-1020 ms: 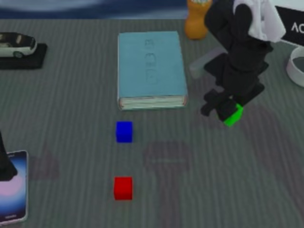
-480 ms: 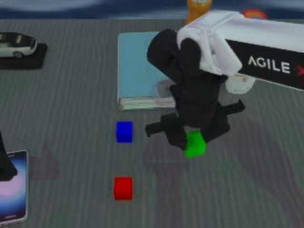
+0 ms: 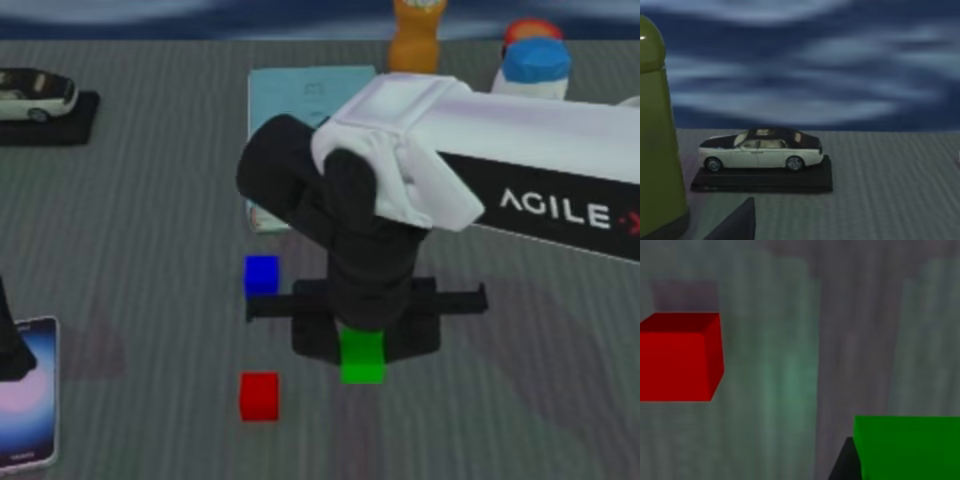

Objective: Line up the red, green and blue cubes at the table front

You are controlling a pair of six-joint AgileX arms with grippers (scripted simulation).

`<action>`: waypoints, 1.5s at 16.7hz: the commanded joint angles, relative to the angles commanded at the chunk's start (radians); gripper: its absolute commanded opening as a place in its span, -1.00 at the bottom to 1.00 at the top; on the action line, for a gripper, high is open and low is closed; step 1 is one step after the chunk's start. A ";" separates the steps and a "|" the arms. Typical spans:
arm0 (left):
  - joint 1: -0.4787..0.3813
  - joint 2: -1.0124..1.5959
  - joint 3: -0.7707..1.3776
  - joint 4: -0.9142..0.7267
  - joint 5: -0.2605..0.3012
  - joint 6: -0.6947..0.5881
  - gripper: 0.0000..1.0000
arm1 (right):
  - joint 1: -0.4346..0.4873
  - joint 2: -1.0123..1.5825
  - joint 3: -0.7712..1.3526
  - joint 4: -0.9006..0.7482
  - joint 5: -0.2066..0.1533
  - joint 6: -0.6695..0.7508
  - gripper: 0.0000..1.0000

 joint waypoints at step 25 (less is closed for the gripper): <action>0.000 0.000 0.000 0.000 0.000 0.000 1.00 | 0.008 0.073 -0.176 0.253 0.001 0.015 0.06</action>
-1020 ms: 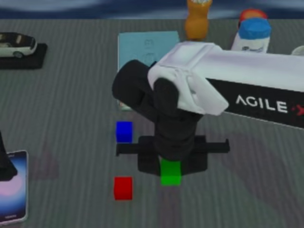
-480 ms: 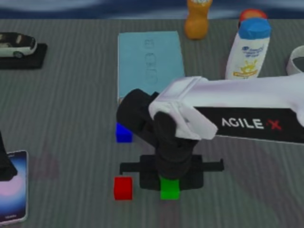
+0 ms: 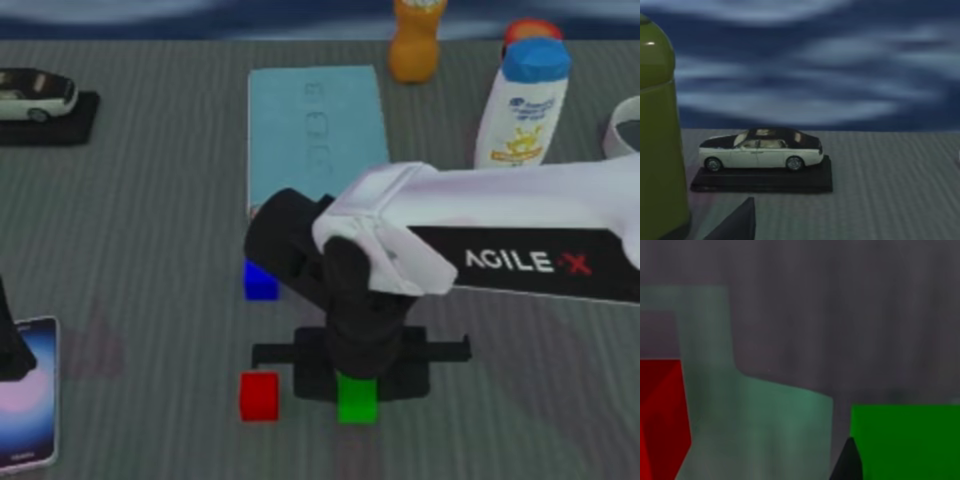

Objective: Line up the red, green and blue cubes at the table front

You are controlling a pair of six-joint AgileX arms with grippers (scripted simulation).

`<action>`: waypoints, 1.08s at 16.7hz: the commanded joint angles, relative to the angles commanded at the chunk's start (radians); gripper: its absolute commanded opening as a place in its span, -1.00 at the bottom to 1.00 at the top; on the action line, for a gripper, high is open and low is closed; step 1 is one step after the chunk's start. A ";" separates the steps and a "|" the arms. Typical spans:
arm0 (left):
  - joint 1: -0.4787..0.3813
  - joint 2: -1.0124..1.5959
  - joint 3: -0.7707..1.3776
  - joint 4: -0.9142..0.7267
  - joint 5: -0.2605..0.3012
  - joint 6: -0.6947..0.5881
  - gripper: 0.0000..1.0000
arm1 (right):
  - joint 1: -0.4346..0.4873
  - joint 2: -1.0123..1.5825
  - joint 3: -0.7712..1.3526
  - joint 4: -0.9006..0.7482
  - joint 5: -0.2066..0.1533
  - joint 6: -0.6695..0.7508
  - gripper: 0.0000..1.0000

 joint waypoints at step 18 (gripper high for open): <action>0.000 0.000 0.000 0.000 0.000 0.000 1.00 | 0.004 -0.012 0.035 -0.041 0.000 -0.001 1.00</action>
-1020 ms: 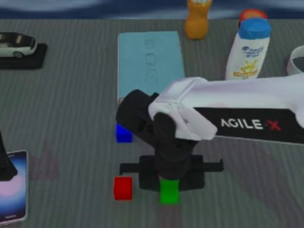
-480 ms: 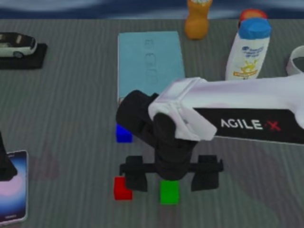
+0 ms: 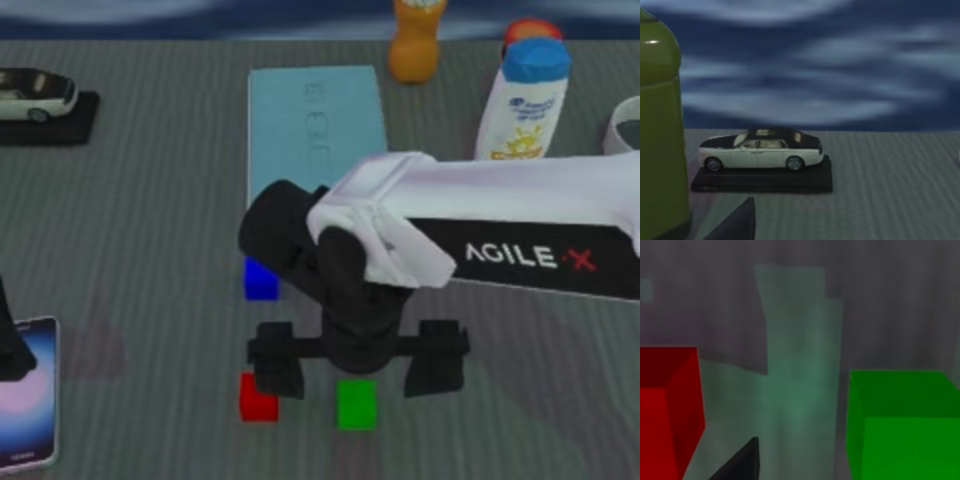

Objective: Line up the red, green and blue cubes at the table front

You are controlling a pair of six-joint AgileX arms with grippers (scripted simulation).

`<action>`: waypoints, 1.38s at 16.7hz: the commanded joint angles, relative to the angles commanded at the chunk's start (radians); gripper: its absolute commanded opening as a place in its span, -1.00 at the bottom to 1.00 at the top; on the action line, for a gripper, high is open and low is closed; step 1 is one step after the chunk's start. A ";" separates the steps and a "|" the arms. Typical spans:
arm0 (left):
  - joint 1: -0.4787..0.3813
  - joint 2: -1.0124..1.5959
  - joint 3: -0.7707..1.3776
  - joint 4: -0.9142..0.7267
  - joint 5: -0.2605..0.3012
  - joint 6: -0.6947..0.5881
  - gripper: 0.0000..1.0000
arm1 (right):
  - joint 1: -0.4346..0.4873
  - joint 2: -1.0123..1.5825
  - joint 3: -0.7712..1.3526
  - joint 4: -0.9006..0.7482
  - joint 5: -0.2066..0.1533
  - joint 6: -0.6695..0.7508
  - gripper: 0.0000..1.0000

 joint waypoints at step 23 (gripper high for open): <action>-0.200 0.798 0.670 -0.439 0.001 -0.194 1.00 | -0.317 -0.841 -0.431 0.159 0.142 -0.359 1.00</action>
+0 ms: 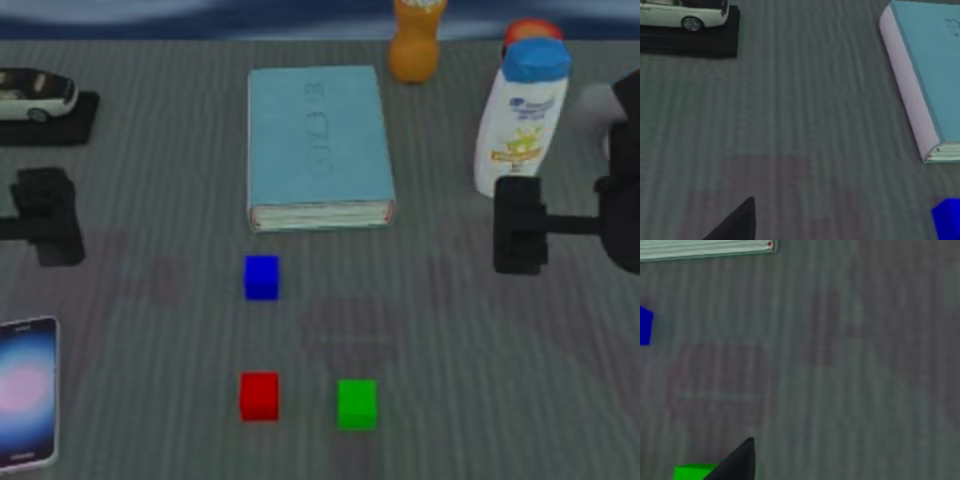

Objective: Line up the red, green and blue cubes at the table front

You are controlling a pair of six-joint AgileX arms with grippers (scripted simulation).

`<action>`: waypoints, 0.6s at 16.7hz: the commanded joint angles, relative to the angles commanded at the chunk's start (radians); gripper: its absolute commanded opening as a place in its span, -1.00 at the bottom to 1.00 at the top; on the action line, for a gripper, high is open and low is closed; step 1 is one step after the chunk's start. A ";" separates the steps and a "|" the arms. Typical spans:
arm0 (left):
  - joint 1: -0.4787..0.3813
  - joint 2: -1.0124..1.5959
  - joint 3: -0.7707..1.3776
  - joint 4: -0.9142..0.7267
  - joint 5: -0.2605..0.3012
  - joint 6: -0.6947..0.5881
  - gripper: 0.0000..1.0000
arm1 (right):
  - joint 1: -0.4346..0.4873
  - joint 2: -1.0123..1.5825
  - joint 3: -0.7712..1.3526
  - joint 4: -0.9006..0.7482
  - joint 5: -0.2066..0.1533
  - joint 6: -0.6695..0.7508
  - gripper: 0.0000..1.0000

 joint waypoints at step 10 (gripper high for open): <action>-0.241 0.998 0.777 -0.536 0.003 -0.229 1.00 | -0.422 -0.928 -0.774 0.516 -0.047 -0.416 1.00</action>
